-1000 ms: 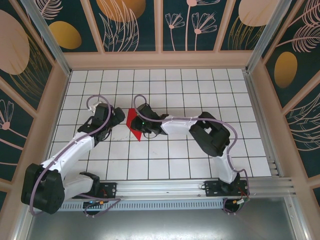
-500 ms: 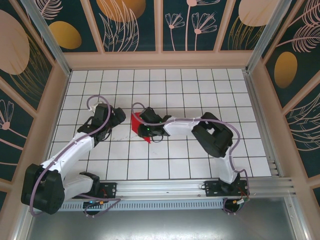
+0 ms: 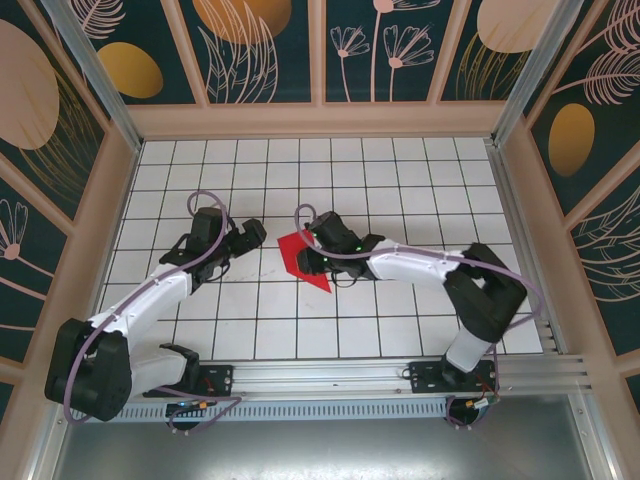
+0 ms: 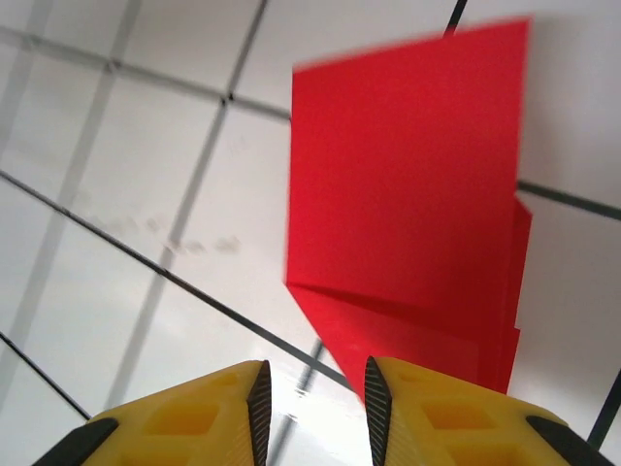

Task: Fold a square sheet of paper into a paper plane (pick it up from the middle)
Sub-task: Turn over the paper at the center of the table.

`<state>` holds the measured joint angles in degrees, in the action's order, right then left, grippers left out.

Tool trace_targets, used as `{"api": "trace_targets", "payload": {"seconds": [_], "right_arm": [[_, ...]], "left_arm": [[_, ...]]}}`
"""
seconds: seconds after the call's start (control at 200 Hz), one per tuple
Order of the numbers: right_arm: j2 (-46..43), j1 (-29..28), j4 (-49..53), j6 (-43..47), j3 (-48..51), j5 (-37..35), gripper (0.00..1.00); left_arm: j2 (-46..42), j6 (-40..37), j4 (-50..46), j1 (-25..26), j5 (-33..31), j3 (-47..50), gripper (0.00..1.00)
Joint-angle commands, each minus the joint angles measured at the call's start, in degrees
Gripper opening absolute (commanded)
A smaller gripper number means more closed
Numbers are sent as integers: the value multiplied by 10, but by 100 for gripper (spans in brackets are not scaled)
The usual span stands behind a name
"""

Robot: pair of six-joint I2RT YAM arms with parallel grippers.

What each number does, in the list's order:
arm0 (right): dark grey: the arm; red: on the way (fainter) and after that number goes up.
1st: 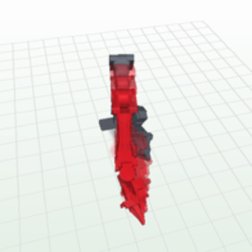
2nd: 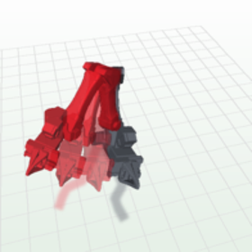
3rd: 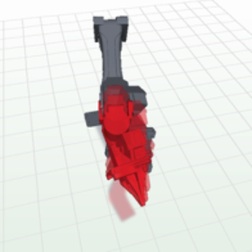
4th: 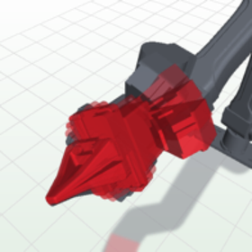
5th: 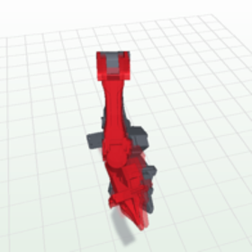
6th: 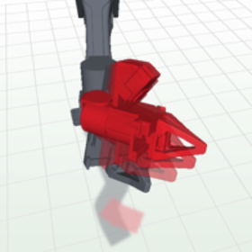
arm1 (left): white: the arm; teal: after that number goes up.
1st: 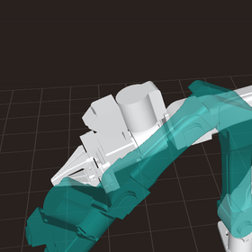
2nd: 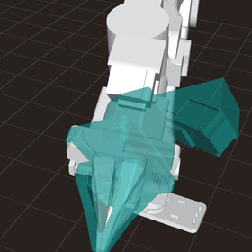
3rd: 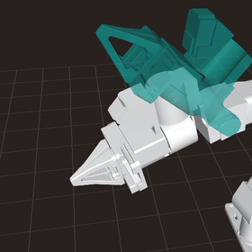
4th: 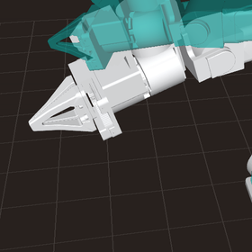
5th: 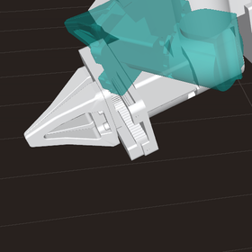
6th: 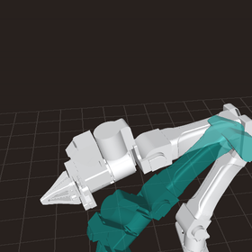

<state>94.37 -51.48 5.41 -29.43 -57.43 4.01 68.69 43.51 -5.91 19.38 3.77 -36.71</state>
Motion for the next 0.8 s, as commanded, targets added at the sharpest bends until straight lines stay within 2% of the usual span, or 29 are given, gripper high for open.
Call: {"api": "trace_targets", "payload": {"seconds": [0.0, 0.09, 0.325, 0.6, 0.791], "right_arm": [[-10, 3, -37, -139, 23, -46, 34], [0, 1, -50, -185, 36, -46, 32], [37, -2, -60, -215, 30, -39, 30], [76, 1, -53, -222, 8, -70, 28], [93, 14, -56, -229, 14, -52, 26]], "left_arm": [[0, 2, 46, -4, 73, 19, 98], [3, 14, 58, -4, 96, 28, 98], [15, 54, 104, -3, 148, 57, 98], [34, 69, 121, 0, 168, 60, 97], [66, 48, 90, 7, 164, 39, 99]]}}
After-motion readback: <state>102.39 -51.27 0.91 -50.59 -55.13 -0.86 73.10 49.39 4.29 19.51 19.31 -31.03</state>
